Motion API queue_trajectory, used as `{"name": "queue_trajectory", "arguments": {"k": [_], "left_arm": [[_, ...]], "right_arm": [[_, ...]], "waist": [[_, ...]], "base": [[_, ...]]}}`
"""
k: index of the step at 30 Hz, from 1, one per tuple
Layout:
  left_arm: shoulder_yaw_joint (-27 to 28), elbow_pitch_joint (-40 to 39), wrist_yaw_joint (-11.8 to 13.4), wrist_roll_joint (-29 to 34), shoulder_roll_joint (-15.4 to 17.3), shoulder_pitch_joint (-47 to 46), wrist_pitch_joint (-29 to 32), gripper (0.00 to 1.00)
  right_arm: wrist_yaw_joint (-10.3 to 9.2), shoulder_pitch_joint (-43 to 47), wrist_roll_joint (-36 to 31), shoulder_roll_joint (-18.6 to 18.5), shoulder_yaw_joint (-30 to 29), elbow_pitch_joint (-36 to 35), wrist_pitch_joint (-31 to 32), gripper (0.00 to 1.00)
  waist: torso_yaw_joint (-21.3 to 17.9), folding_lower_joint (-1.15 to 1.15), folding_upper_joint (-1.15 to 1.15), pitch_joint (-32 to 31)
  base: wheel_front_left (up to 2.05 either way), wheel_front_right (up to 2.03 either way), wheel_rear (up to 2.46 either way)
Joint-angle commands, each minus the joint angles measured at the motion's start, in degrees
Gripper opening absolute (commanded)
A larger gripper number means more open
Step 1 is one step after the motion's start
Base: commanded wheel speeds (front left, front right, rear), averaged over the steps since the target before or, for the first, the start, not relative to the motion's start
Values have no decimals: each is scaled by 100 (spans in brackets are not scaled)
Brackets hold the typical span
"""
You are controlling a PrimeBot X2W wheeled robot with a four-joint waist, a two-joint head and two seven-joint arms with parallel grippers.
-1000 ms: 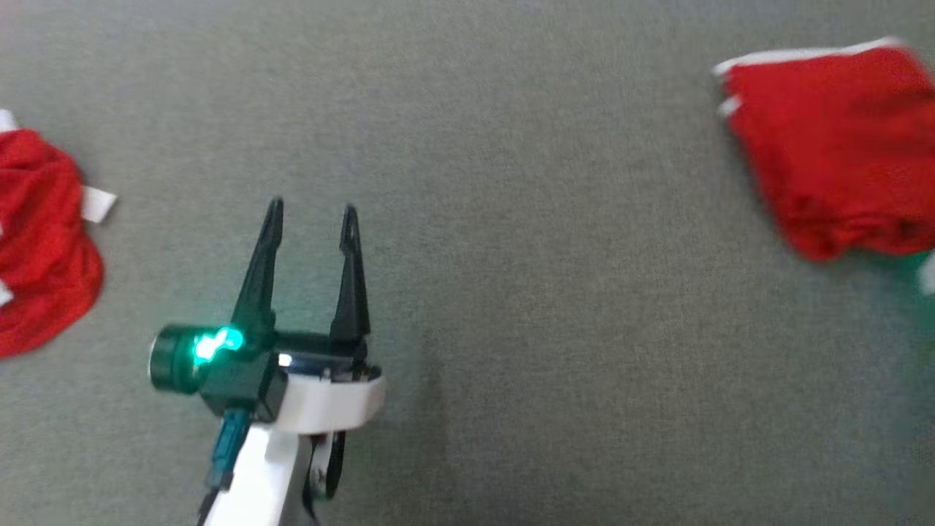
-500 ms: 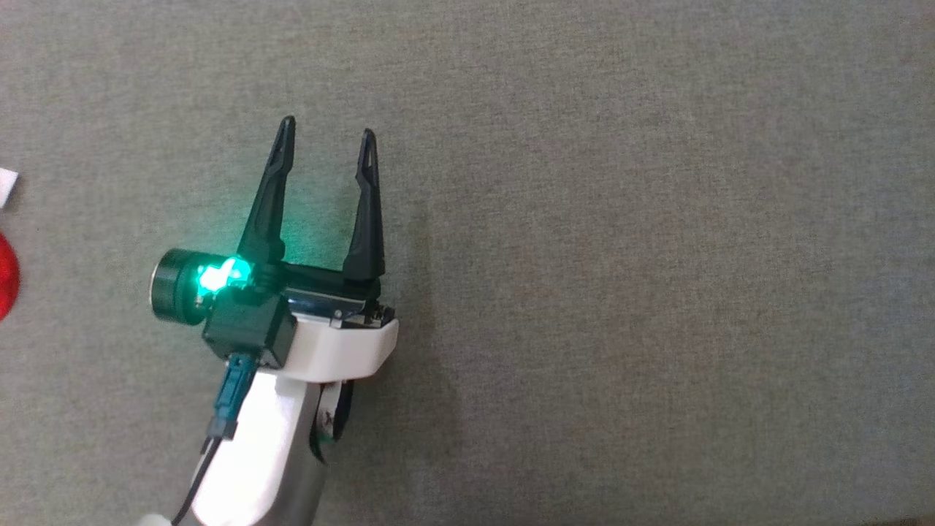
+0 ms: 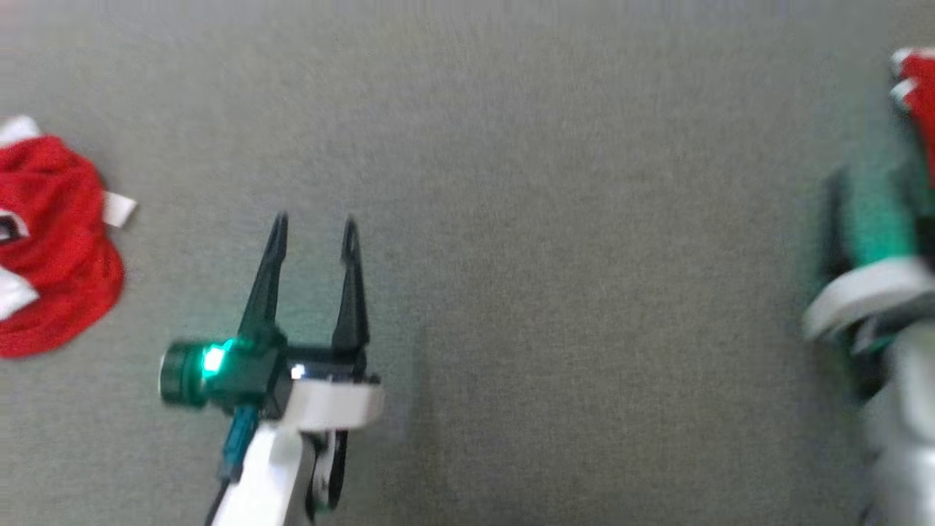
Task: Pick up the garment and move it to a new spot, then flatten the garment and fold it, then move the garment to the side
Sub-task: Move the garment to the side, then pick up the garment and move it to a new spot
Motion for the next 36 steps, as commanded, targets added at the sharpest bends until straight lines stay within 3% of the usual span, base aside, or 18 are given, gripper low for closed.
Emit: {"name": "queue_trajectory", "arguments": {"k": [1, 6, 14, 25, 36], "left_arm": [[266, -71, 54, -18, 20, 231, -25, 100], [452, 137, 49, 0, 20, 746, -25, 100], [682, 260, -48, 185, 20, 1337, -25, 100], [952, 422, -139, 284, 20, 1698, -25, 100], [1045, 495, -164, 314, 20, 1594, -25, 100]], "right_arm": [[-4, 278, 140, 135, 420, -89, -142, 100], [-4, 971, 668, 611, 1066, -540, -202, 100], [-4, 2228, 1144, 867, 1379, -1602, -205, 100], [-4, 2976, 1381, 925, 1613, -2045, -206, 100], [-4, 3070, 1354, 932, 1662, -2191, -206, 100]], "waist": [[170, 1, 0, -837], [226, 1, 0, -1616], [178, 1, 0, -2381], [163, 1, 0, -2765], [157, 1, 0, -2721]], "base": [[0, 0, 0], [0, 0, 0], [0, 0, 0], [0, 0, 0], [0, 0, 0]]}}
